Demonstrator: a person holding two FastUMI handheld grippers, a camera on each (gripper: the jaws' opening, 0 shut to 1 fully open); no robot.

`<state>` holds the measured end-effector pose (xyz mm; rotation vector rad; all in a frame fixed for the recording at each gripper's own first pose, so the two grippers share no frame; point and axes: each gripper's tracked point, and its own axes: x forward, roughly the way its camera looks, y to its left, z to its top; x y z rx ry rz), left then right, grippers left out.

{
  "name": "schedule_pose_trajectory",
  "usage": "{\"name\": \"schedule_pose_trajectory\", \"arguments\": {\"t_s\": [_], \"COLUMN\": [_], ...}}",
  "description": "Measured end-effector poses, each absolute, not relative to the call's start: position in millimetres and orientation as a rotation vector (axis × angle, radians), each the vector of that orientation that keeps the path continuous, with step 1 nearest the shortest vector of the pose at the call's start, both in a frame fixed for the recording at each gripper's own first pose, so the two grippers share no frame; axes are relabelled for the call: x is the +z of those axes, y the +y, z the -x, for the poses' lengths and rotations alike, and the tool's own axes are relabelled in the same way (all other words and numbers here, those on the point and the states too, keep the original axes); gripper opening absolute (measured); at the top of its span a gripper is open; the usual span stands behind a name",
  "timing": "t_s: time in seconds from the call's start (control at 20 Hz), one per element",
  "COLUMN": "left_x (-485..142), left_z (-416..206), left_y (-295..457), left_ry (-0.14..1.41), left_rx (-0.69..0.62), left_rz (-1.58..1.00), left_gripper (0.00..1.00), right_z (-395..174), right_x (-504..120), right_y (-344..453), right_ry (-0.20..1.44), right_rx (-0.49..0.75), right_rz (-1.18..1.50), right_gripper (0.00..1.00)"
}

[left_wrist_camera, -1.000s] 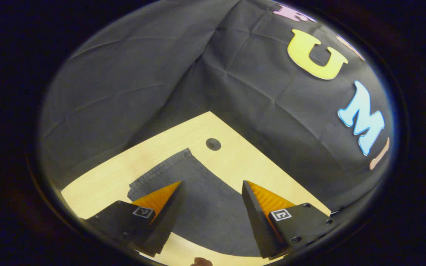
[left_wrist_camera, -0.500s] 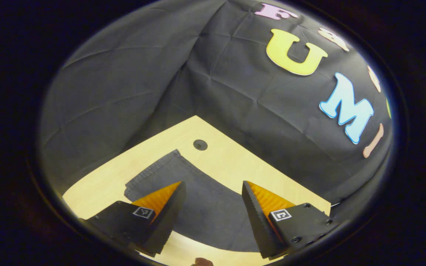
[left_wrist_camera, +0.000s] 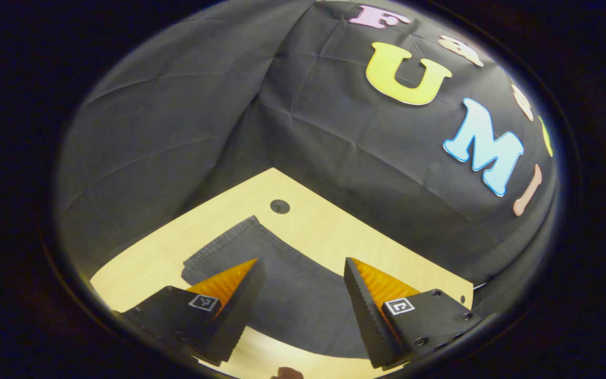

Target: Grasp the waist and the cuffs of the jeans and fold them to make the two legs overlap; first hold the waist and fold one-third of the jeans toward the cuffs, then hold the cuffs and fold the remaining one-third in the same direction to finish folding.

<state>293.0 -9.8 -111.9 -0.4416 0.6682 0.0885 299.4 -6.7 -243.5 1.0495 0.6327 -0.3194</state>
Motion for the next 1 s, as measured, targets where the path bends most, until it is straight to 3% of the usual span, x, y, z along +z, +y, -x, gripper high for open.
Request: {"name": "schedule_pose_trajectory", "arguments": {"t_s": [0.05,0.1,0.4,0.5,0.55,0.6,0.7,0.8,0.85,0.95,1.0], "left_x": [-107.1,-102.1,-90.3,-87.0,-85.4,-82.9,-77.9,-71.9,-71.0,-68.1,-67.6], "left_z": [-291.5,-290.2,-264.7,-255.6,-253.3,-251.0,-246.7,-244.9,-244.5,-244.4,-243.8], "left_y": [-15.4,-18.5,-28.8,-31.6,-34.3,-34.7,-33.7,-33.8,-32.5,-31.0,-28.5], "left_ry": [0.657,0.641,0.613,0.603,0.601,0.597,0.583,0.573,0.57,0.565,0.564], "left_rx": [0.085,0.083,0.038,0.029,0.024,0.021,0.015,0.008,0.005,0.002,0.002], "left_rz": [0.429,0.414,0.4,0.41,0.41,0.409,0.407,0.405,0.406,0.413,0.418], "left_gripper": [1.0,1.0,0.99,0.99,0.99,0.99,0.99,0.98,0.98,0.98,0.98], "right_z": [-299.8,-300.8,-282.6,-275.3,-268.3,-259.2,-242.6,-232.7,-234.0,-236.9,-243.5], "right_x": [-236.7,-230.4,-168.7,-147.0,-135.3,-125.4,-99.6,-73.3,-61.4,-54.9,-52.8], "right_y": [-12.8,-19.2,-46.5,-44.0,-39.1,-36.4,-19.1,4.7,31.1,81.2,106.2], "right_ry": [0.6,0.567,0.359,0.289,0.259,0.229,0.171,0.086,0.064,0.035,0.025], "right_rx": [-0.318,-0.318,-0.24,-0.207,-0.189,-0.173,-0.135,-0.102,-0.067,0.016,0.06], "right_rz": [-1.041,-1.031,-0.939,-0.896,-0.866,-0.834,-0.766,-0.67,-0.619,-0.529,-0.483], "right_gripper": [0.2,0.17,0.17,0.12,0.21,0.16,0.12,0.21,0.11,0.2,0.11]}}
